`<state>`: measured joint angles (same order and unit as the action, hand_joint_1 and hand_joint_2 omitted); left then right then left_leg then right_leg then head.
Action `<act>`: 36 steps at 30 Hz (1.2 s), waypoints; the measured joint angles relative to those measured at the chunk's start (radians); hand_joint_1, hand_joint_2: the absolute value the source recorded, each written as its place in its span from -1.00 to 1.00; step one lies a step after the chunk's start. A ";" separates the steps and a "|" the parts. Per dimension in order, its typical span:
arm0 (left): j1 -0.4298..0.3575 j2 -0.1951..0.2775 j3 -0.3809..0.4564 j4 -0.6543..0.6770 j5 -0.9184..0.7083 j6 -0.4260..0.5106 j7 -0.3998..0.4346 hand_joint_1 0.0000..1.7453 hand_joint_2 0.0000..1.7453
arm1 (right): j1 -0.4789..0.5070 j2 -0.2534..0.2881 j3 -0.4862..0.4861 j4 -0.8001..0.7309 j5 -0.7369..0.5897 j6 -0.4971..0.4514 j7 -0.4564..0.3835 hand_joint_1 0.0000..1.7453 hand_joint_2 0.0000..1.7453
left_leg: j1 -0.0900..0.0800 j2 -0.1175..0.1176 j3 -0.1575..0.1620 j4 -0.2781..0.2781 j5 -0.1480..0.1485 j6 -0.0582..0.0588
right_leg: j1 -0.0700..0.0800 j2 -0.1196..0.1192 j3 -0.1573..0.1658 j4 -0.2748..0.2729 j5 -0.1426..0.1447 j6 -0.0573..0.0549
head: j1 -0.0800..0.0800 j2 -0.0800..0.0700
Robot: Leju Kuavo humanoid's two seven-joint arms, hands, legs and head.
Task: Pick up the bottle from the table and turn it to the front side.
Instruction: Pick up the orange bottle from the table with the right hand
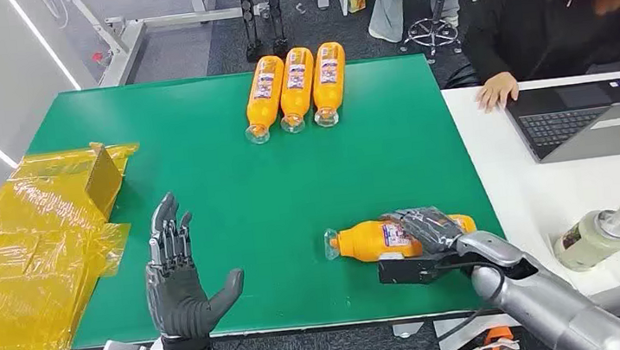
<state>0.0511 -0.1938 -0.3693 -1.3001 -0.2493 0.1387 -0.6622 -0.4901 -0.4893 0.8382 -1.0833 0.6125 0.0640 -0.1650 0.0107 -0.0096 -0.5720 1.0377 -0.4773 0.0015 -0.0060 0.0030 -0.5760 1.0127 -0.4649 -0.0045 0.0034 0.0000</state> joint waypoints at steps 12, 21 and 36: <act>-0.008 -0.005 0.006 0.015 -0.003 -0.003 0.017 -1.00 1.00 | 0.193 0.009 -0.196 -0.336 0.096 -0.052 -0.024 1.00 1.00 | 0.000 0.000 -0.008 0.000 0.001 0.000 | 0.000 0.000 -0.009 0.001 0.000 -0.001 | 0.000 0.000; -0.044 -0.033 0.034 0.083 0.191 -0.236 0.040 -1.00 1.00 | 0.203 0.006 -0.271 -0.466 0.110 -0.052 -0.052 1.00 1.00 | -0.001 0.001 -0.008 0.000 0.000 0.000 | 0.000 0.001 -0.009 0.001 0.000 -0.001 | 0.000 0.000; -0.063 -0.060 0.046 0.141 0.317 -0.415 0.103 -1.00 1.00 | 0.358 0.162 -0.225 -0.556 0.225 -0.195 -0.089 1.00 1.00 | 0.000 0.003 -0.010 -0.001 0.000 0.000 | 0.000 0.002 -0.013 0.002 0.000 -0.002 | 0.000 0.000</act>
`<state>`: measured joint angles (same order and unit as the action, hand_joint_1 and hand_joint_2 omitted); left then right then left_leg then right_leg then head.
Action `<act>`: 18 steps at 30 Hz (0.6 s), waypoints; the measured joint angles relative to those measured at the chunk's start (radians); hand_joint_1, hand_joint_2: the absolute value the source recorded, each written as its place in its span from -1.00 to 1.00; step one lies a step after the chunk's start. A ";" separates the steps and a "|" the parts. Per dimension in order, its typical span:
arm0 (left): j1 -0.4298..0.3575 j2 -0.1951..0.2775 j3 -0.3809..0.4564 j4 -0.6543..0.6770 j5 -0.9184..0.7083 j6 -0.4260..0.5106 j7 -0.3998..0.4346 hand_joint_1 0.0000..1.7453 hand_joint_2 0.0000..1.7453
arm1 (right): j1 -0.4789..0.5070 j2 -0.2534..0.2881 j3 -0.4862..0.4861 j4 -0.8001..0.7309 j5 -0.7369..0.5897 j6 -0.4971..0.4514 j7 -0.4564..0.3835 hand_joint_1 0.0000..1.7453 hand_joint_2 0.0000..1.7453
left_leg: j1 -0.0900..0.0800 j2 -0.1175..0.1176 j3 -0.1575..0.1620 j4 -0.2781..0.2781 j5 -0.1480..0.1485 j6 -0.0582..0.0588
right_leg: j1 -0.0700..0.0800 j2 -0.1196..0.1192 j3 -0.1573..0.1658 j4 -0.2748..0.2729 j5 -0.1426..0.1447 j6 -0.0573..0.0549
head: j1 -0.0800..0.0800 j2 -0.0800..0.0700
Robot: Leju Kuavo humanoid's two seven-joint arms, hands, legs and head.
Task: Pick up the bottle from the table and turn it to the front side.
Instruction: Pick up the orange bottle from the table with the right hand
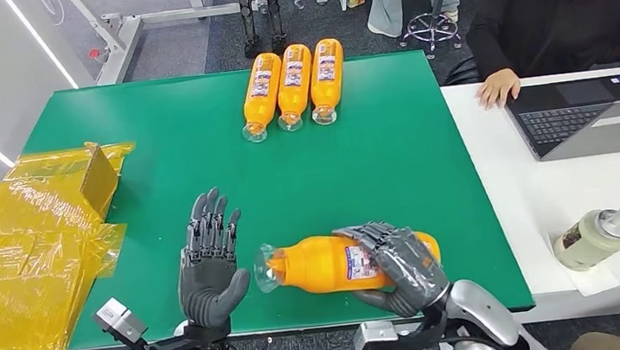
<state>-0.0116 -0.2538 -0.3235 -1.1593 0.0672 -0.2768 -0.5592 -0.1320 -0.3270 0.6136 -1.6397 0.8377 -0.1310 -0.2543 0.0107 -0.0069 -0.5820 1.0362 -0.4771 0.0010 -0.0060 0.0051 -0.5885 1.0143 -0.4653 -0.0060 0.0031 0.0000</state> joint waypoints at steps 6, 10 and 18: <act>-0.002 -0.001 -0.007 0.005 0.002 -0.020 -0.001 -1.00 1.00 | 0.062 0.089 0.031 -0.032 0.072 -0.039 0.019 1.00 1.00 | 0.000 0.001 0.000 0.000 0.000 0.000 | 0.000 0.001 0.000 0.000 0.000 0.000 | 0.000 0.000; -0.016 -0.001 -0.008 0.005 0.015 -0.050 0.003 -1.00 1.00 | 0.070 0.142 0.037 -0.032 0.092 -0.025 0.043 1.00 1.00 | 0.000 0.001 -0.001 0.000 0.000 0.000 | 0.000 0.000 0.000 0.000 0.000 0.000 | 0.000 0.000; -0.043 -0.002 -0.023 -0.006 0.070 -0.111 0.031 -1.00 1.00 | 0.106 0.201 0.037 -0.032 0.109 -0.018 0.049 1.00 1.00 | 0.000 0.001 -0.001 0.000 0.000 0.000 | 0.000 0.000 0.000 0.000 0.000 0.000 | 0.000 0.000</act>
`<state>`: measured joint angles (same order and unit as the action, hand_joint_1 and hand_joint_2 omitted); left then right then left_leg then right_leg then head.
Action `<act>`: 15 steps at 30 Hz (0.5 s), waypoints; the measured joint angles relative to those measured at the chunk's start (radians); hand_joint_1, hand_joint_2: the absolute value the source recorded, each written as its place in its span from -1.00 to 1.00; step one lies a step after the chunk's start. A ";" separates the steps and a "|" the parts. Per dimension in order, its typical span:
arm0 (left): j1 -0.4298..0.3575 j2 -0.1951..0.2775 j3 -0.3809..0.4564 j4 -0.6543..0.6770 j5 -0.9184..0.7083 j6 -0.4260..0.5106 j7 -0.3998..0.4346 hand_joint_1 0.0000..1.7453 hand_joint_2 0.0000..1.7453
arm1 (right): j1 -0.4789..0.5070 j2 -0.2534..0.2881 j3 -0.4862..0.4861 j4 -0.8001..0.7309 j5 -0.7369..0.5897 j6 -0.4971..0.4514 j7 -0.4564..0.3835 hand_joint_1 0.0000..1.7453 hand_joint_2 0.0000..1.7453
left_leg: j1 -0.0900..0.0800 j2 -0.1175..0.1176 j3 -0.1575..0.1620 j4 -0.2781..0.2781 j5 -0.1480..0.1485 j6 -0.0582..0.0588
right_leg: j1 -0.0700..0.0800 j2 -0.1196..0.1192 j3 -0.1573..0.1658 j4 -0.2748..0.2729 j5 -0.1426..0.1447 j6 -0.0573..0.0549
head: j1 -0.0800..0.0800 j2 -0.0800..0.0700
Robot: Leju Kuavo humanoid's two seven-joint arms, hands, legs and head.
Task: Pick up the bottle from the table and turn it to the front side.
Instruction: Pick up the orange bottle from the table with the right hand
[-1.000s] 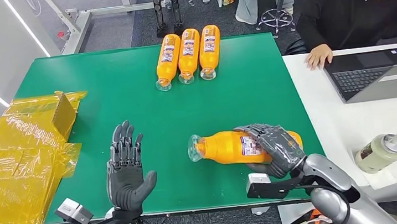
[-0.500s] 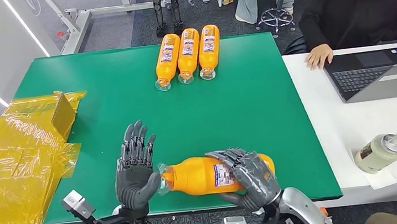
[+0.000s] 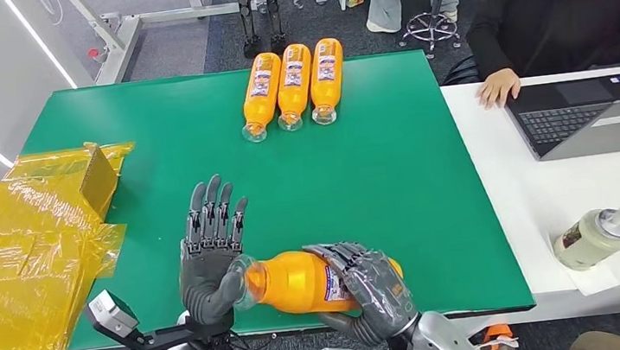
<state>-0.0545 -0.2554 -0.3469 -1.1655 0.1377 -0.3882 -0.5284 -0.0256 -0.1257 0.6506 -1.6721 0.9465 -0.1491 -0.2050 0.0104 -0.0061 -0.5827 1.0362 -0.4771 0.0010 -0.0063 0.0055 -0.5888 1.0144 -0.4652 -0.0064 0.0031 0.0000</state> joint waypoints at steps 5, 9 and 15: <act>-0.004 0.000 -0.004 -0.003 0.029 -0.010 0.012 -1.00 1.00 | 0.019 0.026 -0.022 -0.015 0.041 -0.008 0.001 1.00 1.00 | 0.000 0.000 0.000 0.000 0.000 0.000 | 0.000 0.000 0.000 0.000 0.000 0.000 | 0.000 0.000; -0.006 0.001 -0.014 -0.003 0.036 -0.015 0.013 -1.00 1.00 | 0.033 0.044 -0.063 -0.041 0.056 -0.008 -0.015 1.00 1.00 | 0.000 0.000 0.000 0.000 0.000 0.000 | 0.000 0.000 0.000 0.000 0.000 0.000 | 0.000 0.000; -0.008 0.003 -0.025 -0.003 0.039 -0.011 0.013 -1.00 1.00 | 0.046 0.064 -0.113 -0.060 0.064 -0.017 -0.050 1.00 1.00 | 0.000 0.000 0.000 0.000 0.000 0.000 | 0.000 0.000 0.000 0.000 0.000 0.000 | 0.000 0.000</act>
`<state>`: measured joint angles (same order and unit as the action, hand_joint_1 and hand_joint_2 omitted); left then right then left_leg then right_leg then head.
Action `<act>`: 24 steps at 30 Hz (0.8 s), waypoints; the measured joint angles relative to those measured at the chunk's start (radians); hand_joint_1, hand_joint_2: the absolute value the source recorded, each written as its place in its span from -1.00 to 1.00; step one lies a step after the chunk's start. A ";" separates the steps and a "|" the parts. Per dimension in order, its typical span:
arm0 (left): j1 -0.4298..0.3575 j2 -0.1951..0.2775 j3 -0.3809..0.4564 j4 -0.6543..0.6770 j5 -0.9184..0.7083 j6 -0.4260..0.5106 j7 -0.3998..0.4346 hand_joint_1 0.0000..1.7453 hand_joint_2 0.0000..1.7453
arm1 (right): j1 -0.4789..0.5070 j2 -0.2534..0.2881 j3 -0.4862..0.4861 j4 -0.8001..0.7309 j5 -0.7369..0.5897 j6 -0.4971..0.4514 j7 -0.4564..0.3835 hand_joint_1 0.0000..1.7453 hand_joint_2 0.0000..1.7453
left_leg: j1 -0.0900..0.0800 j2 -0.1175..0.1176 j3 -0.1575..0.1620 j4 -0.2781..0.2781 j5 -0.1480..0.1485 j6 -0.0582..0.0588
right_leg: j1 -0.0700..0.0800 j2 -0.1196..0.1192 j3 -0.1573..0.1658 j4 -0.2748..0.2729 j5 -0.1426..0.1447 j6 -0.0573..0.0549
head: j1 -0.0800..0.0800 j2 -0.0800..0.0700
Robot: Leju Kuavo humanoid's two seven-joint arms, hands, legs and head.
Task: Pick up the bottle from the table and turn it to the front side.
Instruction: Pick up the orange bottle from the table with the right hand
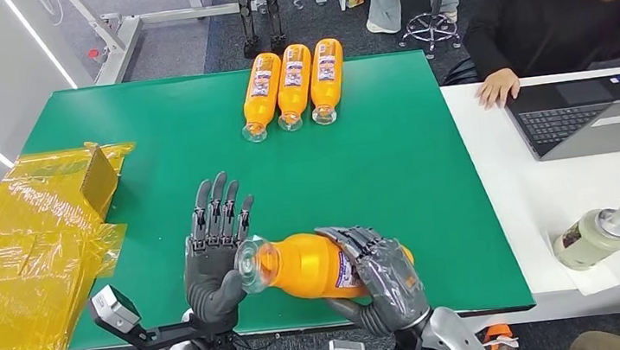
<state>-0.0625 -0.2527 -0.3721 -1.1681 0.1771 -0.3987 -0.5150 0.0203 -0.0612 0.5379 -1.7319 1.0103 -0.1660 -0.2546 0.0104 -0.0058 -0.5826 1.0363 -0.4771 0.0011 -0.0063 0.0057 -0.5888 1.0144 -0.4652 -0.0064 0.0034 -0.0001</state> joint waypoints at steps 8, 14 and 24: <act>0.017 0.006 -0.002 -0.003 0.000 0.013 -0.006 -1.00 1.00 | 0.004 -0.004 -0.030 0.017 -0.050 -0.041 -0.084 1.00 1.00 | 0.000 0.000 0.000 0.000 0.000 0.000 | 0.000 0.000 0.000 0.000 0.000 0.000 | 0.000 0.000; 0.047 0.010 -0.004 -0.034 0.001 0.012 -0.008 -1.00 1.00 | -0.014 -0.032 -0.034 0.061 -0.114 -0.075 -0.121 1.00 1.00 | 0.000 0.000 0.000 0.000 0.000 0.000 | 0.000 0.000 0.000 0.000 0.000 0.000 | 0.000 0.000; 0.081 0.030 -0.022 -0.070 0.014 0.003 -0.010 -1.00 1.00 | -0.050 -0.076 -0.066 0.165 -0.204 -0.096 -0.167 1.00 1.00 | 0.000 0.000 0.000 0.000 0.000 0.000 | 0.000 0.000 0.000 0.000 0.000 0.000 | 0.000 0.000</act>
<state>0.0187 -0.2225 -0.3938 -1.2382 0.1909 -0.3959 -0.5253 -0.0295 -0.1368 0.4723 -1.5666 0.8065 -0.2618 -0.4220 0.0104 -0.0059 -0.5829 1.0363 -0.4771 0.0011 -0.0063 0.0056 -0.5888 1.0144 -0.4652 -0.0065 0.0033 0.0000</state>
